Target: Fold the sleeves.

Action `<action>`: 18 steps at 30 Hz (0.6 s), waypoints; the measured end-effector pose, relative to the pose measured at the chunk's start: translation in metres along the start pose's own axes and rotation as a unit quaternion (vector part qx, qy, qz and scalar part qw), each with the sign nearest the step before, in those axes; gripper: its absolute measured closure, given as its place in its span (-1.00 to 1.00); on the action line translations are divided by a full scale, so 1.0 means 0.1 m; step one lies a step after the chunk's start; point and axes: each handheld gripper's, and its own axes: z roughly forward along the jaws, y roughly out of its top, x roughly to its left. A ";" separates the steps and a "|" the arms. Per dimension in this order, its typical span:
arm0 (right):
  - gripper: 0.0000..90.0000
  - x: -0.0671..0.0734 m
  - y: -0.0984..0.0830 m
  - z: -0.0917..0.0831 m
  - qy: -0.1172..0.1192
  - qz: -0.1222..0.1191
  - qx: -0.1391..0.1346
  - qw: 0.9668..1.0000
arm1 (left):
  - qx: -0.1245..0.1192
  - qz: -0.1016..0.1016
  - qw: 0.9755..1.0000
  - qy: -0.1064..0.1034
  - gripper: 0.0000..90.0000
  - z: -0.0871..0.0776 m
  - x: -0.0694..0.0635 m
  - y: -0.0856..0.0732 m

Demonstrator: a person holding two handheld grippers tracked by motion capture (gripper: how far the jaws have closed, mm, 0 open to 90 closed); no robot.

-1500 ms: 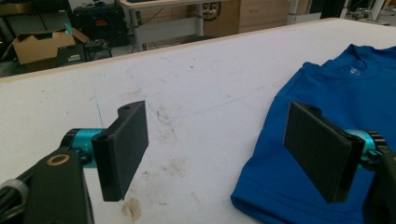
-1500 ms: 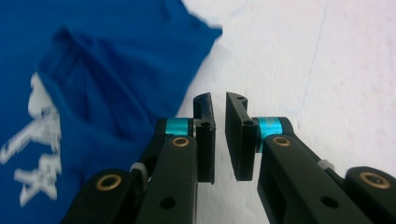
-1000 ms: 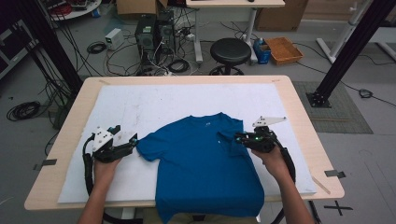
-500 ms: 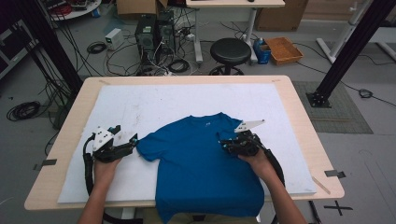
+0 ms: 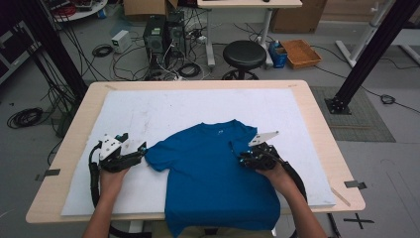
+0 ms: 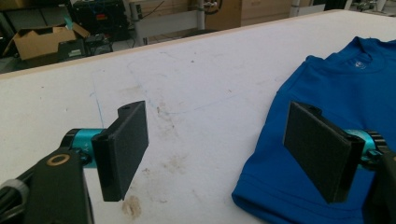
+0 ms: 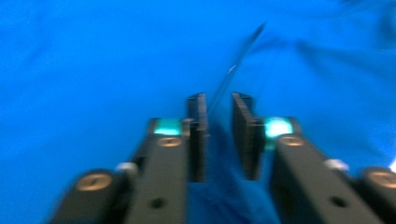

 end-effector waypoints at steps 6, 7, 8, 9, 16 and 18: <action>-0.30 -0.27 -0.06 -0.35 -0.093 0.085 -0.121 0.985 | 0.067 -0.039 0.997 0.004 -0.43 0.09 -0.05 0.05; -0.35 -0.32 -0.10 -0.42 -0.116 0.093 -0.139 0.979 | 0.078 -0.038 0.996 0.000 -0.42 0.11 -0.07 0.06; -0.39 -0.36 -0.13 -0.49 -0.142 0.098 -0.153 0.973 | 0.093 -0.030 0.995 -0.003 -0.42 0.14 -0.10 0.08; -0.48 -0.41 -0.18 -0.58 -0.170 0.102 -0.169 0.965 | 0.101 -0.025 0.995 -0.003 -0.41 0.15 -0.12 0.08; -0.53 -0.64 -0.46 -0.90 -0.240 0.127 -0.209 0.940 | 0.143 -0.009 0.990 -0.006 -0.41 0.28 -0.22 0.10; -0.53 -0.69 -0.56 -1.00 -0.244 0.140 -0.218 0.935 | 0.171 0.016 0.985 0.001 -0.40 0.35 -0.29 0.10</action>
